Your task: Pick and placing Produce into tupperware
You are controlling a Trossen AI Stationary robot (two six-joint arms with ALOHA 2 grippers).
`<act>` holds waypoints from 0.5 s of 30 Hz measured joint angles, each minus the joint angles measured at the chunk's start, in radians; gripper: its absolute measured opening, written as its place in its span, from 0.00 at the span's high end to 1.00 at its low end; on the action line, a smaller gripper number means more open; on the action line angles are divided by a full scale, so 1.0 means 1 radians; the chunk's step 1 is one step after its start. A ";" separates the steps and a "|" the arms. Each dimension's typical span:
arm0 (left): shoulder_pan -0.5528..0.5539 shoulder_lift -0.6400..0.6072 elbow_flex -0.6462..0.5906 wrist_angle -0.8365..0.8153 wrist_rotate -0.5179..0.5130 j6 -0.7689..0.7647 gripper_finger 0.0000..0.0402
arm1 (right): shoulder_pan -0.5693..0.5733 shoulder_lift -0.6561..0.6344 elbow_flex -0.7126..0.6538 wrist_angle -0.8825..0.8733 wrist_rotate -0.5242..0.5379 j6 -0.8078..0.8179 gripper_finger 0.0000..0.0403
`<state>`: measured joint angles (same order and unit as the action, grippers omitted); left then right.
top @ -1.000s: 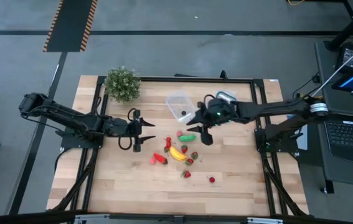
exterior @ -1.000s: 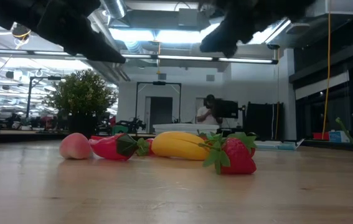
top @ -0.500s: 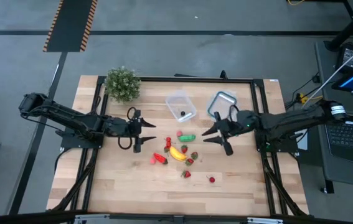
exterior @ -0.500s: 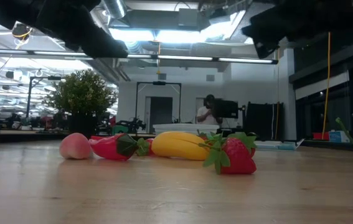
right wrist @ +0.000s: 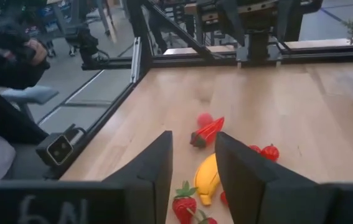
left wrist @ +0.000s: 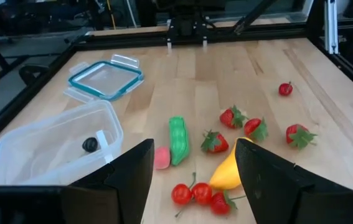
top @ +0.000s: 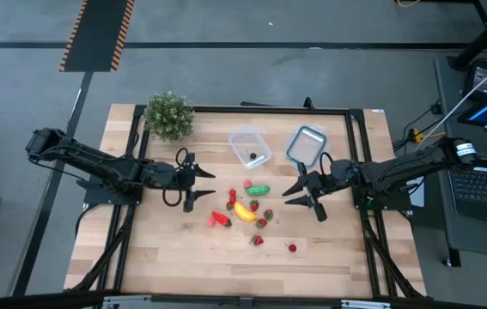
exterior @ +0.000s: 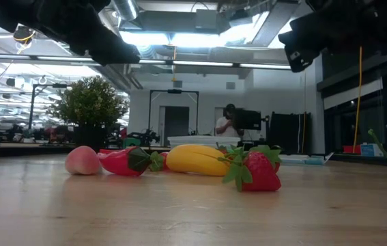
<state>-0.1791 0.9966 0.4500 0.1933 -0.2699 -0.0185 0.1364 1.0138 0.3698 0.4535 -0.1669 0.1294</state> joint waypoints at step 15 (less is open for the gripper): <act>-0.031 0.149 0.140 -0.252 0.022 0.032 0.45 | -0.003 0.000 0.000 -0.010 0.015 -0.007 0.70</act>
<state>-0.2096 1.1460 0.5900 -0.0584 -0.2477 0.0138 0.1333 1.0138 0.3698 0.4435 -0.1517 0.1223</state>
